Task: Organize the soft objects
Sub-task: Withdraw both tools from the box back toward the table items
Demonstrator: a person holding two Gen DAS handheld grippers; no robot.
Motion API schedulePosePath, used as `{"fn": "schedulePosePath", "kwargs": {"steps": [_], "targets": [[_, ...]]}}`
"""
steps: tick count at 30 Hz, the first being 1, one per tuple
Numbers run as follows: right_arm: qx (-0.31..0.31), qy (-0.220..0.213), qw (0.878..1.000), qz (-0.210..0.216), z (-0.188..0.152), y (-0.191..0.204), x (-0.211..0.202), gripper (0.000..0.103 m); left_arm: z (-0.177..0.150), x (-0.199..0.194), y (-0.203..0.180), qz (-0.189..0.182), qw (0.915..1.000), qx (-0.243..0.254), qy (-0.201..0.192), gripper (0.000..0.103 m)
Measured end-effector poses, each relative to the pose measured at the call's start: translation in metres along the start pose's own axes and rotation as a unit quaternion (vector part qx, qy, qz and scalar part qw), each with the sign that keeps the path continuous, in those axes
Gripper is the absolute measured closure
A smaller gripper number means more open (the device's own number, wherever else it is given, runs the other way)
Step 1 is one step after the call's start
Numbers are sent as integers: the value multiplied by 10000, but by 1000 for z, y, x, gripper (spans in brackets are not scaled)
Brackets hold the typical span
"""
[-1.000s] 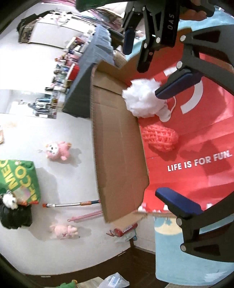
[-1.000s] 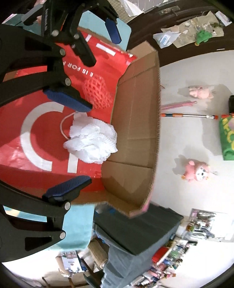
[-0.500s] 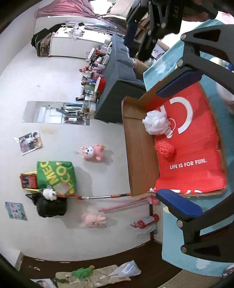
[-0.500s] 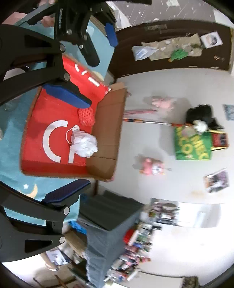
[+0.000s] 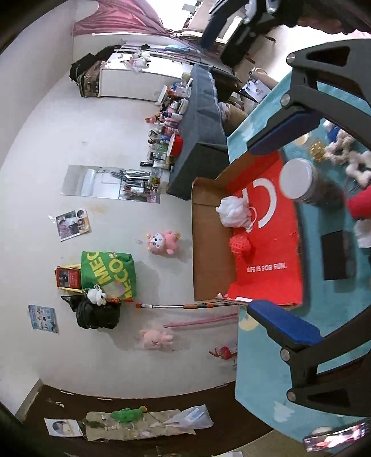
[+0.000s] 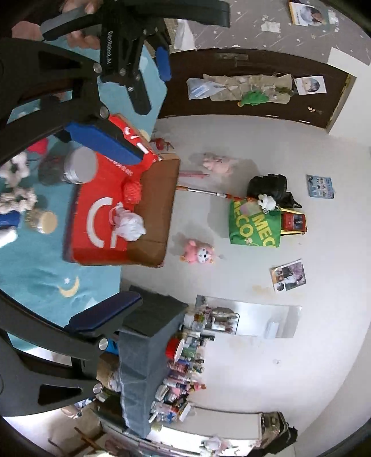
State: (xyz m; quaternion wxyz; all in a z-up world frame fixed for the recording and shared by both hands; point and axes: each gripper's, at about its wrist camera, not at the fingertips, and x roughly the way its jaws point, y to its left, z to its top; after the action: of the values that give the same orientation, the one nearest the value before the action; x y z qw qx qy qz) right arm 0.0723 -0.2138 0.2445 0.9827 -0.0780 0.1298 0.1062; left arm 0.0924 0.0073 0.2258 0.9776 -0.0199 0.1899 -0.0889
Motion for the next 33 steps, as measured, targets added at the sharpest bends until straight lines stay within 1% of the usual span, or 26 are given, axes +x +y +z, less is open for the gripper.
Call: {"fn": "schedulePosePath", "kwargs": {"steps": [3,6,8,11,14,20,24,27,33], "targets": [[10,-77,10000,-48,-19,8,-19,12,-17,-17,-6,39,9998,0,-179,0],[66,-149,9997,-155,-38,13,-35,12,-36,-32,-12,47,9996,18,-279,0],[98,-183,9994,-276,-51,16,-43,12,-45,-38,-15,45,9996,34,-285,0],[196,-204,9994,-213,-66,17,-52,12,-61,-44,-20,64,9995,98,-292,0],[285,-120,9992,-272,-81,18,-52,12,-76,-47,-25,93,9995,148,-280,0],[296,177,9982,-494,-116,22,-44,12,-110,-38,-37,42,9996,284,-39,0],[243,325,9973,-605,-136,27,-37,12,-131,-29,-38,41,9996,230,157,0],[99,346,9964,-765,-148,33,-35,12,-146,-21,-37,38,9993,202,304,0],[68,569,9949,-827,-171,37,-26,12,-169,-8,-33,81,9982,137,570,0]]}}
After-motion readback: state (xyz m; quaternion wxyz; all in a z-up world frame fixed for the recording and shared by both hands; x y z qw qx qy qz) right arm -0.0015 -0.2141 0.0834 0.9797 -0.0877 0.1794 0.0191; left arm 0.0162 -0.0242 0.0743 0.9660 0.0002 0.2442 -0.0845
